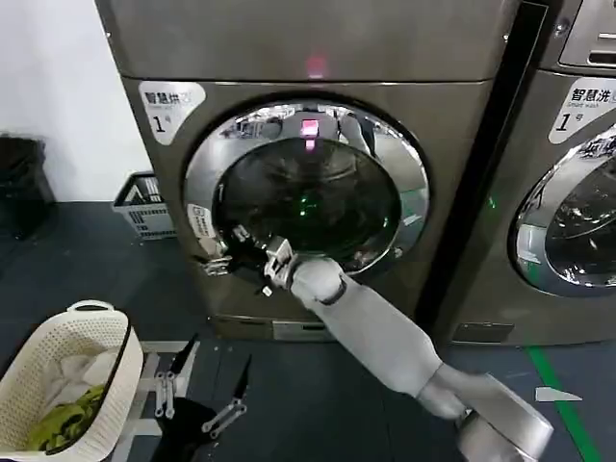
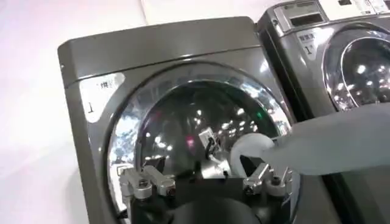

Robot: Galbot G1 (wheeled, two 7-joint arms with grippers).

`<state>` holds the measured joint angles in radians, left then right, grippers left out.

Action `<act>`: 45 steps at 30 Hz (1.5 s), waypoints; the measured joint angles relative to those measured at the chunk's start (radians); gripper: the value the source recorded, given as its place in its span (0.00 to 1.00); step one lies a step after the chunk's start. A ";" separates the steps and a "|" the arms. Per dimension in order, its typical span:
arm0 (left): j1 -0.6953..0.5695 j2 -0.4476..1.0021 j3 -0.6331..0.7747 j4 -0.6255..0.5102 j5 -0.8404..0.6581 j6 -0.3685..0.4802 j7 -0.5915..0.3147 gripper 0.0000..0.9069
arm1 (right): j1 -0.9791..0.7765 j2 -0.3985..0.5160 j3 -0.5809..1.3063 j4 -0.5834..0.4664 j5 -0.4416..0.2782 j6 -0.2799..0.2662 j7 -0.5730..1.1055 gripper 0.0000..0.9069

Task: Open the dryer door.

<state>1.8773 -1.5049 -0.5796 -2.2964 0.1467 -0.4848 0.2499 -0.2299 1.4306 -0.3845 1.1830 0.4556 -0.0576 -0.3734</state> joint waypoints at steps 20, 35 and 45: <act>-0.008 0.002 -0.006 0.002 -0.010 0.004 0.001 1.00 | 0.036 -0.045 -0.036 0.012 0.030 0.021 -0.185 1.00; -0.027 0.009 -0.023 0.005 -0.041 0.024 0.007 1.00 | 0.017 -0.132 -0.058 0.105 0.074 0.042 -0.313 1.00; -0.057 0.031 -0.058 0.003 -0.105 0.076 0.039 1.00 | -0.021 -0.235 -0.063 0.213 0.111 0.064 -0.410 1.00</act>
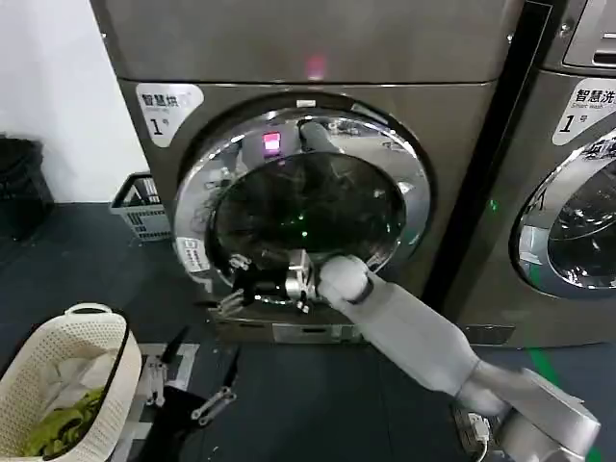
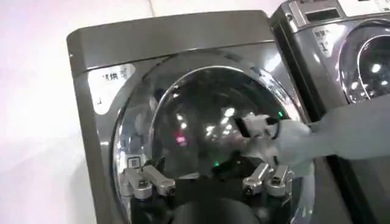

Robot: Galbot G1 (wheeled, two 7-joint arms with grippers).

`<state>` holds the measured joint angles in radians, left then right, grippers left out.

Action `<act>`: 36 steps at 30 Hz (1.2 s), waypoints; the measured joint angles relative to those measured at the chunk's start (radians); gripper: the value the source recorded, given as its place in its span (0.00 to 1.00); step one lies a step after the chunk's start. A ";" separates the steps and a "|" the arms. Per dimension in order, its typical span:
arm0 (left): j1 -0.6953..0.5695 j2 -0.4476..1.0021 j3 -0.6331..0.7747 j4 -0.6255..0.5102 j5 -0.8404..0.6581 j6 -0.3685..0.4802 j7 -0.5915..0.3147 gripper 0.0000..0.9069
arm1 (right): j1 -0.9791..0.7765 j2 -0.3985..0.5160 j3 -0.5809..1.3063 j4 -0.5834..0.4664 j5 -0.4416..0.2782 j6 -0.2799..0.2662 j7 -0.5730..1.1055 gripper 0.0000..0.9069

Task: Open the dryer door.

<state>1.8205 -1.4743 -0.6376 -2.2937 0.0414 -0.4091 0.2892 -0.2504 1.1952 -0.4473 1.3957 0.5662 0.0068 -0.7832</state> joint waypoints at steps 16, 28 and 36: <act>-0.045 0.063 -0.124 0.005 -0.150 0.064 0.058 1.00 | -0.045 -0.137 0.012 0.154 0.064 0.062 -0.237 1.00; -0.067 0.137 -0.392 0.053 -0.127 -0.129 0.346 1.00 | -0.085 -0.194 0.062 0.209 0.081 0.074 -0.289 1.00; -0.106 0.210 -0.565 0.130 -0.227 -0.173 0.394 1.00 | -0.098 -0.236 0.071 0.253 0.094 0.076 -0.339 1.00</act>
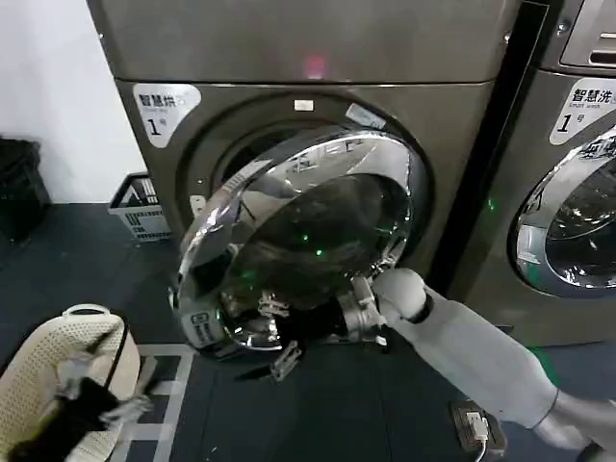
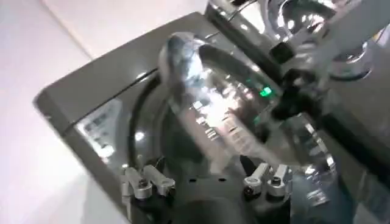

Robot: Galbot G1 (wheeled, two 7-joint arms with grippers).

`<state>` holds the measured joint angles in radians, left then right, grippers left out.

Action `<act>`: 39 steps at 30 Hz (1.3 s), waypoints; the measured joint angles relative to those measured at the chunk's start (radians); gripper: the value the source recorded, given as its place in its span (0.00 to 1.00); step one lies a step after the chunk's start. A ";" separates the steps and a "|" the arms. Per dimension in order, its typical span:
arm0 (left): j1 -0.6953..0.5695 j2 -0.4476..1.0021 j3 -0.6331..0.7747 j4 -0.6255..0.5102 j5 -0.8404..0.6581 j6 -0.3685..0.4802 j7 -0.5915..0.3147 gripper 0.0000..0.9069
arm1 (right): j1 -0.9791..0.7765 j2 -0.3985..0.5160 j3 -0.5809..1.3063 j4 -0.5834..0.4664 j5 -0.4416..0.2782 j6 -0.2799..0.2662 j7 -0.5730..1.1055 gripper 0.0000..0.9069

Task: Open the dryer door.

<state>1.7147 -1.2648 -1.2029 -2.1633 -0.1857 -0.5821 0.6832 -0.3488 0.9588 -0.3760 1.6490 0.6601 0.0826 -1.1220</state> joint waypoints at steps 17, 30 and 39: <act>-0.177 0.128 0.112 0.046 -0.061 0.245 -0.166 1.00 | -0.085 -0.106 0.044 0.124 0.001 0.005 -0.010 1.00; -0.349 0.216 0.403 0.123 -0.060 0.270 -0.153 1.00 | -0.531 -0.320 0.488 0.343 0.040 0.083 0.095 1.00; -0.364 0.257 0.506 0.100 -0.065 0.238 -0.119 1.00 | -1.092 -0.297 1.064 0.446 0.086 0.209 0.246 1.00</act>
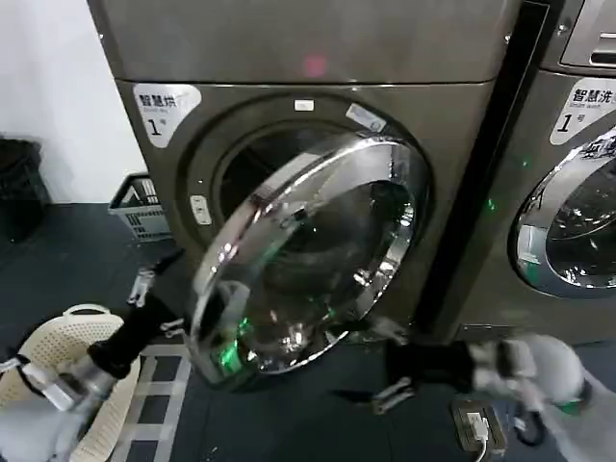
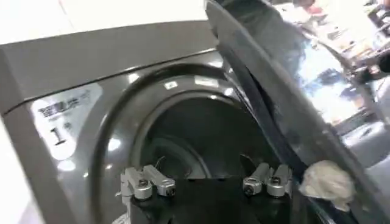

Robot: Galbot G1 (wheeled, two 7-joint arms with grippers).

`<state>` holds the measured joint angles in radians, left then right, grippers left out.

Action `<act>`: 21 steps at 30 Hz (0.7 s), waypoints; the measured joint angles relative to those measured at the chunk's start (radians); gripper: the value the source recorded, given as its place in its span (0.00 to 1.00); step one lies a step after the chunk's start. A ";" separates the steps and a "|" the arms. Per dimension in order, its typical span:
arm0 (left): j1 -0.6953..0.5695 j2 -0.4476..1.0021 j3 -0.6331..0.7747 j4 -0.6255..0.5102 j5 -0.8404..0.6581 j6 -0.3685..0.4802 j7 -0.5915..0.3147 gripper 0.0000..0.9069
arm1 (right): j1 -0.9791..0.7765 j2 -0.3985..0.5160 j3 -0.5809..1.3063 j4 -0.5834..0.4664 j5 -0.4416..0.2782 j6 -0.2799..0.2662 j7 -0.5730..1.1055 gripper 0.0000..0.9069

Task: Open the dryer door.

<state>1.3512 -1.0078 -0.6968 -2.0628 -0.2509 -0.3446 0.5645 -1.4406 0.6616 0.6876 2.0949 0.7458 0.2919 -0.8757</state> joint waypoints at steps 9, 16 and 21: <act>-0.047 0.023 0.116 -0.002 0.012 -0.017 -0.002 1.00 | -0.442 0.223 0.445 0.054 -0.056 0.145 0.209 1.00; -0.125 -0.007 0.265 0.024 0.053 -0.013 -0.004 1.00 | -0.561 0.405 0.644 0.005 -0.190 0.206 0.438 1.00; -0.200 -0.033 0.374 0.048 0.073 -0.009 -0.005 1.00 | -0.568 0.523 0.762 -0.057 -0.230 0.163 0.605 1.00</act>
<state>1.1516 -1.0404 -0.3226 -2.0152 -0.1779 -0.3534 0.5593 -2.0083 1.1849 1.4495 2.0379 0.5156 0.4545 -0.2707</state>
